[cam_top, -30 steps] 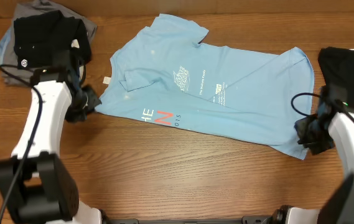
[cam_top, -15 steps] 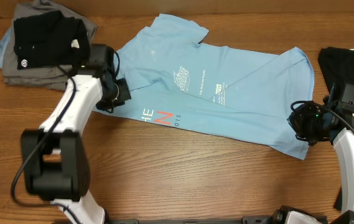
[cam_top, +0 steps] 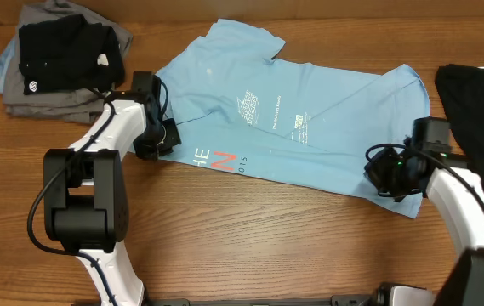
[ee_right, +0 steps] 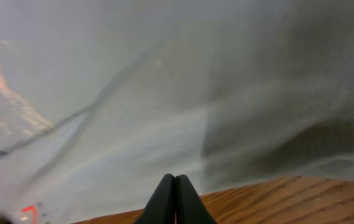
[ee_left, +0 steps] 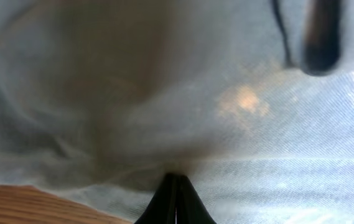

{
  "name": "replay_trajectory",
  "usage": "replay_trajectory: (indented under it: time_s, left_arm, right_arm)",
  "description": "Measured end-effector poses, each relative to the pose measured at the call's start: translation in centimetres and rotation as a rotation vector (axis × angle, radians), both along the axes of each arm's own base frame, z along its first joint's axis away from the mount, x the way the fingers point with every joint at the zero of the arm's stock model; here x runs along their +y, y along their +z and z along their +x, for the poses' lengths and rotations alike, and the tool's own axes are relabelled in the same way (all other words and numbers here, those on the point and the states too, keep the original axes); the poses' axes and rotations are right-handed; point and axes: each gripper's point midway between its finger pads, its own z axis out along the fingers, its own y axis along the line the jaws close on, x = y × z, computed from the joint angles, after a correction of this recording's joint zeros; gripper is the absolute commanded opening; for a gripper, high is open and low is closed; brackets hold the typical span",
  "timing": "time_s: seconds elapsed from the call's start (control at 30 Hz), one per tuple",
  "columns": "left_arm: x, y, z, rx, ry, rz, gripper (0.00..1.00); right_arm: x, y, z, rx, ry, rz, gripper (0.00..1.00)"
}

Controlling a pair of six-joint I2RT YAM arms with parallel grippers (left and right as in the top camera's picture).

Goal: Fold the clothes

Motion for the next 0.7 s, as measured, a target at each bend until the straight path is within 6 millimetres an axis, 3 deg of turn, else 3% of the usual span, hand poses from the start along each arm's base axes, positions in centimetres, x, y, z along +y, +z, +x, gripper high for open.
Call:
replay_trajectory:
  time_s: [0.2,0.47,0.7]
  left_arm:
    - [2.1,0.0,-0.9,0.041,0.057,0.0,0.04]
    - [5.9,0.0,-4.7,0.2,0.224,-0.005,0.04]
    - [4.6,-0.2,-7.0,0.311,0.236,-0.013,0.04]
  right_arm:
    - [-0.2,-2.8,0.2,0.067,-0.02,0.006,0.05]
    - [-0.2,-4.6,0.1,0.116,-0.041,0.017,0.04]
    - [-0.5,-4.7,-0.4,0.188,-0.113,0.019,0.04]
